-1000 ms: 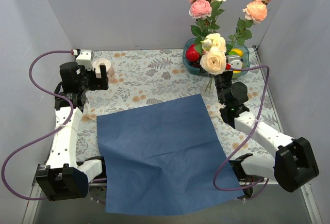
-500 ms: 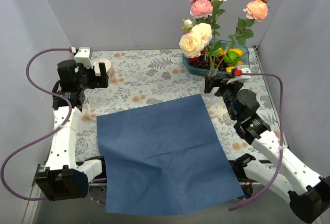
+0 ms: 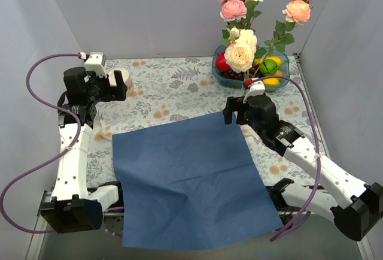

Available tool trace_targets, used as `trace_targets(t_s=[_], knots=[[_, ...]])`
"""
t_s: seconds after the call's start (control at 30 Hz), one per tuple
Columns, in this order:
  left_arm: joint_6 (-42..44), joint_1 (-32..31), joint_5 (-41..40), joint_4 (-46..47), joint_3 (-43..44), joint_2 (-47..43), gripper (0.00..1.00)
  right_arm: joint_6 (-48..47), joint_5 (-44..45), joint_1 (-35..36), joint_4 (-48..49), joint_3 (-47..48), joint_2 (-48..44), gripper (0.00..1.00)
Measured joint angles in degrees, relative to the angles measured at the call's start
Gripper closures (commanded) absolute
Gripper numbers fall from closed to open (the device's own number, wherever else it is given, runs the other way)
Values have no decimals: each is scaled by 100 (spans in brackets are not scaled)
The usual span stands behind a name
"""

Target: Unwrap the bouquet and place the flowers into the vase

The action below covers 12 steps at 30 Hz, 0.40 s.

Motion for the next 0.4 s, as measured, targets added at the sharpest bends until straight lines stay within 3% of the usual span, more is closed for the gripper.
trace_targets(t_s=[0.4], knots=[[-9, 0, 96, -205, -2, -42, 2, 323, -98, 39, -411, -251, -584, 2]])
